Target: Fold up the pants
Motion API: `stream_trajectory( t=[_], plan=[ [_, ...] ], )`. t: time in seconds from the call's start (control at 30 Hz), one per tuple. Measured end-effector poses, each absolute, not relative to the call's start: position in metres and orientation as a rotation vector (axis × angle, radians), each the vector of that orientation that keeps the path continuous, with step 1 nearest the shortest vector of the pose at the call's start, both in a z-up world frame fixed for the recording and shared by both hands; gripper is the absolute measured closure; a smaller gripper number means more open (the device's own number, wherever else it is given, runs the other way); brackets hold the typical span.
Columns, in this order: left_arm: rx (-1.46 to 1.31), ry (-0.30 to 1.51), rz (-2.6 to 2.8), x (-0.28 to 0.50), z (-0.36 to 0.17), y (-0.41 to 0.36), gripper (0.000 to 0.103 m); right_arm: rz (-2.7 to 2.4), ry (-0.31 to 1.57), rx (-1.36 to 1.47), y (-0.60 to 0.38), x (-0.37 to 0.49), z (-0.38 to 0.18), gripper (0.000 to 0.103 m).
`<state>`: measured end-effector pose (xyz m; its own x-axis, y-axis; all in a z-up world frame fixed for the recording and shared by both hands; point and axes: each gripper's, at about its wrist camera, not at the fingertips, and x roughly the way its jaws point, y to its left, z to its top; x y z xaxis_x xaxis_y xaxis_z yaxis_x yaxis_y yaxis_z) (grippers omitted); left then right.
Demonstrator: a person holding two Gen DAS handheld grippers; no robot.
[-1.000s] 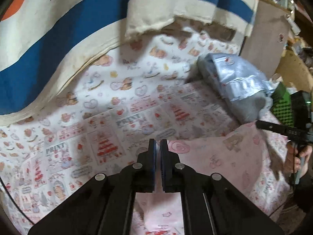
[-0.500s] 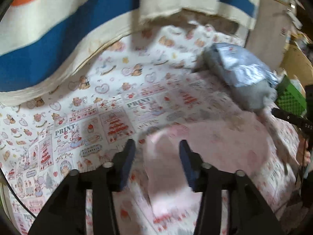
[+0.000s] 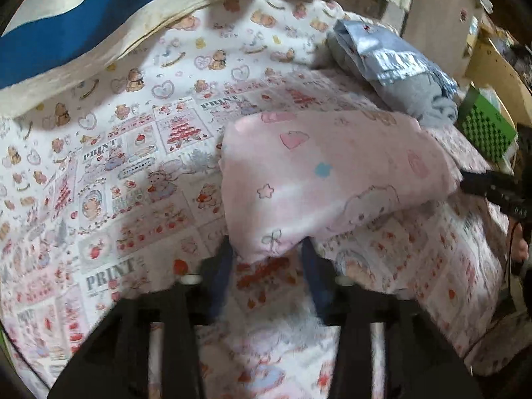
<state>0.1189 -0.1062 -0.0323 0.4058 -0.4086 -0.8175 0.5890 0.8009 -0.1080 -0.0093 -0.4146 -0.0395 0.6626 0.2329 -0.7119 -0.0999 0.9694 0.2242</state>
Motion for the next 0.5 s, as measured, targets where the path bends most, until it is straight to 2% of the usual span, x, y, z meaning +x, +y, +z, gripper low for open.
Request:
stream_trajectory(
  t=[0.03,0.1,0.13,0.17,0.5],
  plan=[
    [0.203,0.960,-0.636,0.120,-0.034,-0.108,0.091,0.202,0.846,0.180,-0.413,-0.005,-0.043,0.073],
    [0.178,0.950,-0.637,0.122,-0.035,-0.109,0.094,0.200,0.856,0.180,-0.411,-0.001,-0.047,0.074],
    [0.169,0.943,-0.636,0.121,-0.034,-0.109,0.098,0.200,0.857,0.172,-0.410,0.000,-0.048,0.082],
    [0.166,0.935,-0.637,0.121,-0.032,-0.109,0.099,0.199,0.854,0.162,-0.408,0.000,-0.048,0.099],
    [0.203,0.823,-0.627,0.091,0.005,-0.097,0.099,0.016,0.713,0.107,-0.414,-0.014,-0.012,0.100]
  ],
)
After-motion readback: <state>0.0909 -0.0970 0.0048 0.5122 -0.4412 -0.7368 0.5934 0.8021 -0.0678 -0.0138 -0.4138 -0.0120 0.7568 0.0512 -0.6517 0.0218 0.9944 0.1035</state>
